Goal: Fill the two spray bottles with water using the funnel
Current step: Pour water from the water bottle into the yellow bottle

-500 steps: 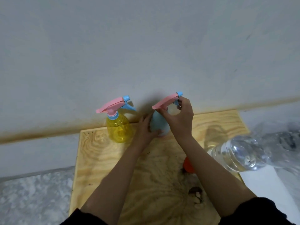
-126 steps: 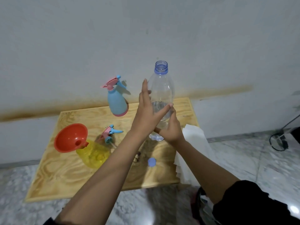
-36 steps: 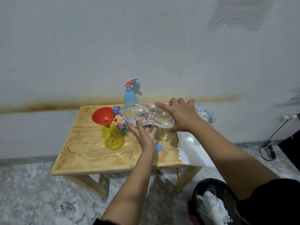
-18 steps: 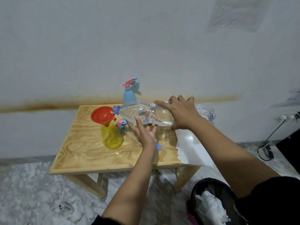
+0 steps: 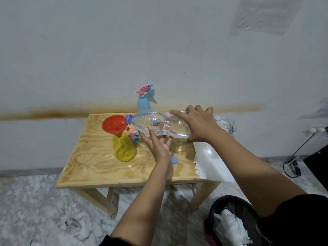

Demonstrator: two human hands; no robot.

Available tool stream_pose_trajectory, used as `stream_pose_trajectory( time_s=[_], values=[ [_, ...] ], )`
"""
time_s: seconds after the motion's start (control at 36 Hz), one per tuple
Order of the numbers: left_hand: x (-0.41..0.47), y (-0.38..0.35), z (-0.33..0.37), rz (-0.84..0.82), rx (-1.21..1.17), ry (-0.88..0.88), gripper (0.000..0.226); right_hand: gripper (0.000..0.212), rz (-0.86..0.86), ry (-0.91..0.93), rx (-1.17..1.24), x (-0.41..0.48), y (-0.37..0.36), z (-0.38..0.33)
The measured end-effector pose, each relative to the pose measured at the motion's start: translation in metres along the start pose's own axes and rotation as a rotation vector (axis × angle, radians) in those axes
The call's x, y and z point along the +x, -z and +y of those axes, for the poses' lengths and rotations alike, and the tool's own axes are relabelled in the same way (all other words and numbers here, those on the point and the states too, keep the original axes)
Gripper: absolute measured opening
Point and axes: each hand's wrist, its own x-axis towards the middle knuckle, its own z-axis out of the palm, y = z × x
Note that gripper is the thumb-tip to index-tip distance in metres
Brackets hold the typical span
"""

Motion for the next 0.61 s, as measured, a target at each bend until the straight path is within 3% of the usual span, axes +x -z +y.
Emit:
stream_pose_trajectory(
  time_s=[0.39,0.61],
  values=[
    [0.015,0.015,0.003,-0.011,0.153,-0.082,0.065,0.105,-0.039,-0.053,0.216,-0.003,-0.026,-0.006],
    [0.026,0.009,0.014,-0.137,0.342,-0.190,0.059,0.103,0.010,-0.115,0.449,-0.004,-0.049,-0.005]
  ],
)
